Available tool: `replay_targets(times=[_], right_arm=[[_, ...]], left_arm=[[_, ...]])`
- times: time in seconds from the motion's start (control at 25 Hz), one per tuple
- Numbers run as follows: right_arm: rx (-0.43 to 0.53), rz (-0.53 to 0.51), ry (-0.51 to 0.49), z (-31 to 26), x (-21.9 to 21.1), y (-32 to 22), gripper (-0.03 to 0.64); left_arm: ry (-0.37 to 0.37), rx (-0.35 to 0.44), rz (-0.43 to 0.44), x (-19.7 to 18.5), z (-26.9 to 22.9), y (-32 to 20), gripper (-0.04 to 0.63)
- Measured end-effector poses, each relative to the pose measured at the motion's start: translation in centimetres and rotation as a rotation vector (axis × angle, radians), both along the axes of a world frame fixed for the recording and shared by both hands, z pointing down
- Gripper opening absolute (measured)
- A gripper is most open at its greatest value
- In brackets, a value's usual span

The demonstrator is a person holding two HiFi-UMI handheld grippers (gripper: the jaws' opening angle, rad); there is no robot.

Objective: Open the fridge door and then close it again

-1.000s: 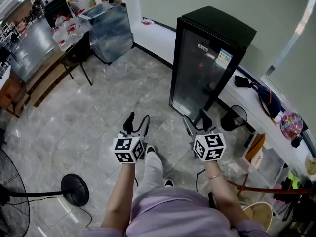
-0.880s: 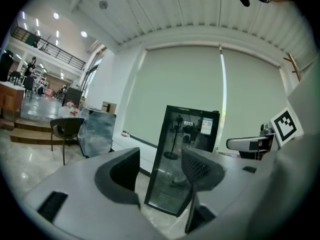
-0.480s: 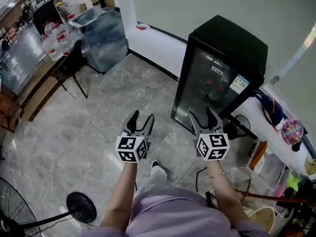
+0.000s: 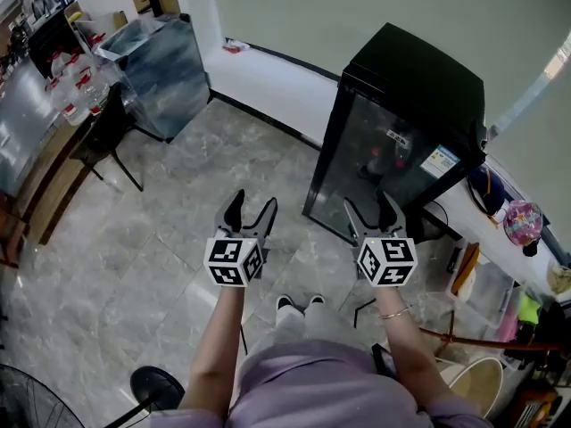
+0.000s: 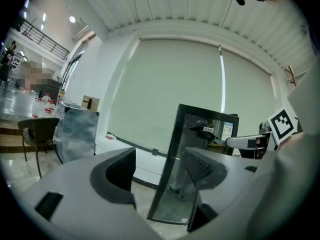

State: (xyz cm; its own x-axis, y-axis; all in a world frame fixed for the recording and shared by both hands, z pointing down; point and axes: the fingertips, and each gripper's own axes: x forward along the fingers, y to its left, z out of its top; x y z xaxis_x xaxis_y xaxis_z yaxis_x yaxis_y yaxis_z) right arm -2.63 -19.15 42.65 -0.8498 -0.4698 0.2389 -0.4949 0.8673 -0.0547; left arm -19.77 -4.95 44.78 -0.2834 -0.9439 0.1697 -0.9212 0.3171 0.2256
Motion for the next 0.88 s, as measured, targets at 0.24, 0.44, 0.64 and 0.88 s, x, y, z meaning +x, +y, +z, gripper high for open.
replay_targets(times=[0.24, 0.44, 0.64, 0.88], right_arm=[[-0.015, 0.032, 0.012, 1.0, -1.1, -2.6, 0.341], [-0.013, 0.056, -0.009, 0.9, -2.2, -5.6, 0.344], [-0.015, 0.074, -0.017, 0.5, -2.8, -9.1, 0.344], [-0.04, 0.08, -0.024, 1.0, -3.9, -11.5, 0.344]], left_arm=[[-0.004, -0.007, 0.037, -2.0, 0.4, -3.4, 0.308], [-0.006, -0.02, 0.066, -3.1, 0.9, -6.9, 0.315], [-0.007, -0.02, 0.093, -4.2, 0.6, -11.9, 0.319], [-0.003, -0.028, 0.137, -4.6, 0.6, -16.6, 0.324]])
